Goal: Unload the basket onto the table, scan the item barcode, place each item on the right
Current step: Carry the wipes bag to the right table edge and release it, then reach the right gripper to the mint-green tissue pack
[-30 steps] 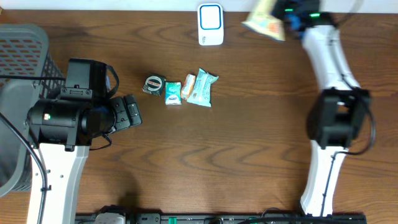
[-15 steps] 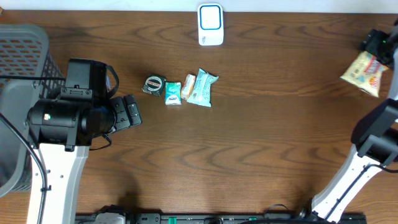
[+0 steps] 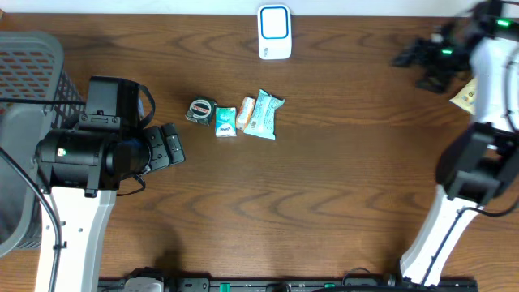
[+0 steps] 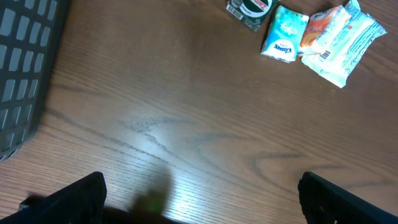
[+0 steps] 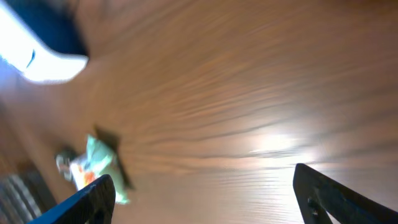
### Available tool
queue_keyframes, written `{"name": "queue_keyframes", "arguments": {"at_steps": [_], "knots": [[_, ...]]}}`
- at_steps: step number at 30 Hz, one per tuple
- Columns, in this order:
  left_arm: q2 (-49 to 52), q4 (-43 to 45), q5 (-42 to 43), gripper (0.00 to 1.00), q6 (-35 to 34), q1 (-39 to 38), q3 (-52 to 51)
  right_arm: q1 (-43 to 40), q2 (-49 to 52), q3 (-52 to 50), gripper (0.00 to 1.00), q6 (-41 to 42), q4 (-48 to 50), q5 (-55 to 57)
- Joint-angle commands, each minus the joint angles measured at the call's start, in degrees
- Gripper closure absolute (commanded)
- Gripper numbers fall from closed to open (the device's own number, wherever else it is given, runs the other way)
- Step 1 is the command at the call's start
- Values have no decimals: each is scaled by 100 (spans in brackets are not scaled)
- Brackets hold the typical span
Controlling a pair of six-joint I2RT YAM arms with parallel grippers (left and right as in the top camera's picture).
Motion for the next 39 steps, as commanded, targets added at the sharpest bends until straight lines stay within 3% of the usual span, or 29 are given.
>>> {"name": "queue_keyframes", "arguments": {"at_steps": [1,7,11,14,18,20,21,24,25,34,39], "knots": [[-4,-20,-15,2,-11,2,24,1010,-125,-358,13,-22,57,52],[-4,-17,-15,3,-11,2,24,2643,-125,-1250,11,90,1123,372],[-4,-20,-15,2,-9,2,24,3182,-125,-1856,9,568,2026,28],[-4,-20,-15,3,-11,2,24,3333,-125,-2216,14,866,2503,-92],[-4,-17,-15,3,-11,2,24,3370,-125,-2697,35,1294,2933,-92],[-4,-20,-15,2,-9,2,24,3368,-125,-2850,51,1292,3106,-101],[-4,-17,-15,2,-9,2,24,3368,-125,-2909,65,1292,3195,-116],[-4,-20,-15,2,-11,2,24,3368,-125,-2929,83,1290,3318,-118],[-4,-20,-17,2,-11,2,24,3366,-129,-2927,99,1290,3432,-155],[-4,-20,-15,2,-11,2,24,2667,-656,-2905,99,1032,3993,-2044],[-4,-20,-15,2,-9,2,24,2356,-1058,-2905,99,765,3541,-2118]]}}
